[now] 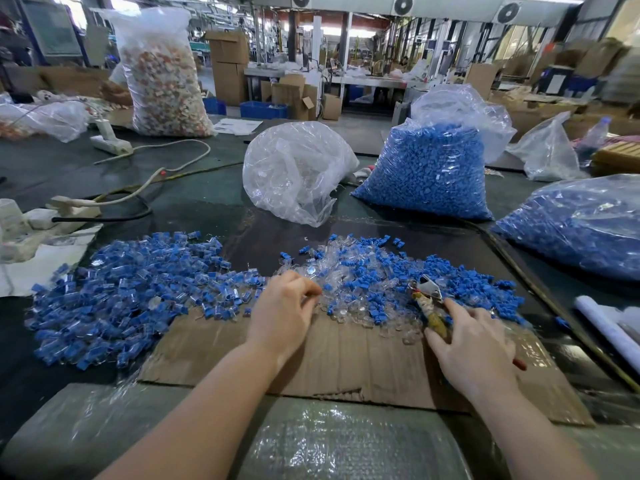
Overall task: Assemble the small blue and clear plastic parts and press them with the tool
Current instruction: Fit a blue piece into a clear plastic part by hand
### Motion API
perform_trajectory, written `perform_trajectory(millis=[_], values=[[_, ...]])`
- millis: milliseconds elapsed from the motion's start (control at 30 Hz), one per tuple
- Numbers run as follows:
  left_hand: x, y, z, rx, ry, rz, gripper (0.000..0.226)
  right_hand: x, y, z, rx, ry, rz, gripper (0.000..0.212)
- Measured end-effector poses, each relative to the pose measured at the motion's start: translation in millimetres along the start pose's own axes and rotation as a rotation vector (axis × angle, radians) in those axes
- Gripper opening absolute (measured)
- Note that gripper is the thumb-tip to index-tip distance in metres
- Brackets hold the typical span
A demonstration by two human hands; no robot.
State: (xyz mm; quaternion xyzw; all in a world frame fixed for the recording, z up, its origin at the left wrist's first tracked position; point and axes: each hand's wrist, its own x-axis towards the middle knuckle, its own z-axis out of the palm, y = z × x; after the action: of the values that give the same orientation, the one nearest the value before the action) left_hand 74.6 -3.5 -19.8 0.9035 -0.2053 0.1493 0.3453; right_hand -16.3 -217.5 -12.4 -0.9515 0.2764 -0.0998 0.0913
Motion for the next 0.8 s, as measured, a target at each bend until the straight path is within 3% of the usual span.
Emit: perform_trajectory(millis=[233, 367, 567, 800], values=[[-8, 22, 31, -0.047, -0.138, 0.054, 0.025, -7, -5, -3, -0.057, 0.067, -0.067, 0.060], [-11, 20, 35, -0.082, -0.134, 0.005, 0.023, -13, -22, -2, 0.065, 0.225, -0.267, 0.037], [-13, 16, 34, -0.109, -0.073, -0.030, 0.010, -14, -50, 11, 0.052, 0.180, -0.388, 0.007], [-15, 15, 32, -0.131, -0.030, 0.017, 0.006, -7, -60, 20, -0.069, 0.108, -0.304, 0.018]])
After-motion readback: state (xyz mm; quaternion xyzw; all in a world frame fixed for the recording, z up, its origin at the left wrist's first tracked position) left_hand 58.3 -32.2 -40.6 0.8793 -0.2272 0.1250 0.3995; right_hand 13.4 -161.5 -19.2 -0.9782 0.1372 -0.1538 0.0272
